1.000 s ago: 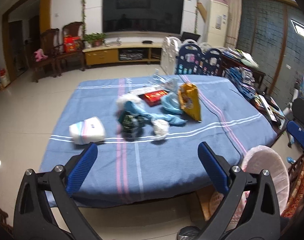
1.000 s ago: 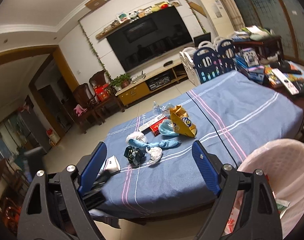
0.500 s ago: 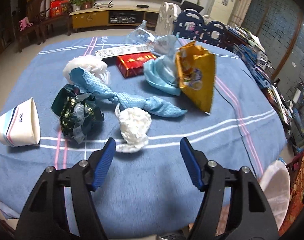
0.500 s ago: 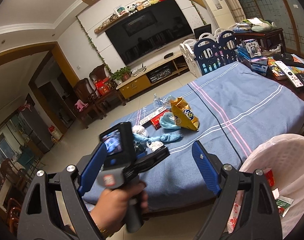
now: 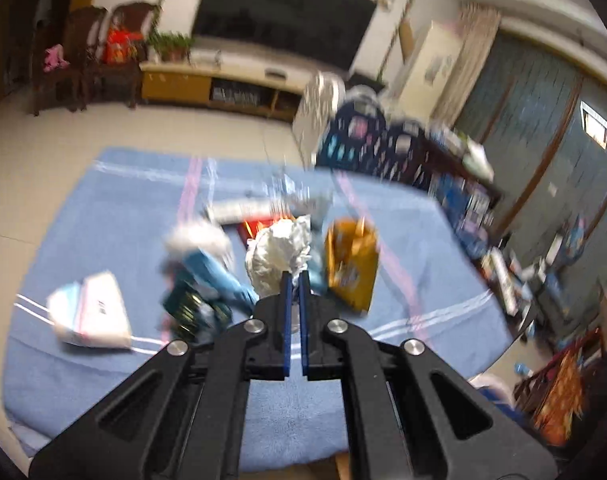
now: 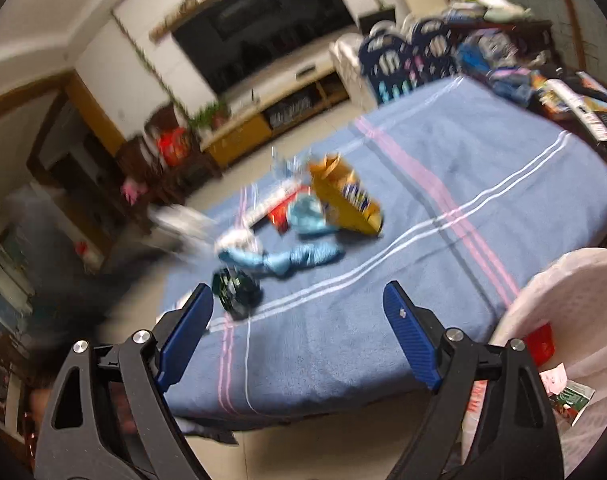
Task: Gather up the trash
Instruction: 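Reach the left gripper to the white crumpled tissue and grasp it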
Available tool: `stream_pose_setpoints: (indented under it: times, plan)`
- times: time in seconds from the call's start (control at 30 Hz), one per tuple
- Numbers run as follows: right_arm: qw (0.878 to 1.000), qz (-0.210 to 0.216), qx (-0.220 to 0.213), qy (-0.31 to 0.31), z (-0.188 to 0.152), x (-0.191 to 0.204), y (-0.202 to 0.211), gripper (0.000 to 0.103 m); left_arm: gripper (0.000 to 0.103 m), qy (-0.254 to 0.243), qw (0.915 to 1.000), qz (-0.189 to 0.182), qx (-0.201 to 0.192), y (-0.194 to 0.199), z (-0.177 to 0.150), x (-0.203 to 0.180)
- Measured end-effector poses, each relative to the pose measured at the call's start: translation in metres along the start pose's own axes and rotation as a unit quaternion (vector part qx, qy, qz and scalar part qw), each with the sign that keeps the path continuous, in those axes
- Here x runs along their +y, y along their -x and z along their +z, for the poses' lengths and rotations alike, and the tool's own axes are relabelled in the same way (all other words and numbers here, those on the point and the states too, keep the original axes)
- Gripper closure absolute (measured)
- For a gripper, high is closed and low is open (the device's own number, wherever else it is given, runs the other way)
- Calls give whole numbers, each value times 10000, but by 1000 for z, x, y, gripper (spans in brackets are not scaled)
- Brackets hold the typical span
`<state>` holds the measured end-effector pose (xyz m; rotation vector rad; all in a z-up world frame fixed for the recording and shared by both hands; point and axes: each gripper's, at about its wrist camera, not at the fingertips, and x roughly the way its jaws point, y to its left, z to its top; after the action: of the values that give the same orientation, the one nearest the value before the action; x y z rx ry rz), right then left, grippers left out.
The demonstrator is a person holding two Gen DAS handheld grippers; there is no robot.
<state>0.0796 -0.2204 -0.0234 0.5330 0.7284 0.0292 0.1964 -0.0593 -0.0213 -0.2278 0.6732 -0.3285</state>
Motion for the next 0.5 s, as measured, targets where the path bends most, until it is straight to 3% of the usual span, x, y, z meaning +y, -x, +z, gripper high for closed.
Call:
stream_pose_setpoints:
  times: [0.07, 0.17, 0.27, 0.5]
  plan:
    - [9991, -74, 224, 355, 2, 14, -20, 18, 99, -75, 9991, 81, -401, 39, 3, 1]
    - [9875, -286, 455, 1481, 1, 49, -58, 18, 99, -233, 9941, 546, -907, 89, -11, 8]
    - [9719, -477, 649, 2210, -2, 67, -102, 18, 99, -117, 9943, 634, -845, 107, -31, 20]
    - [9629, -793, 906, 2413, 6, 54, -181, 18, 99, -12, 9951, 738, -664, 109, -38, 43]
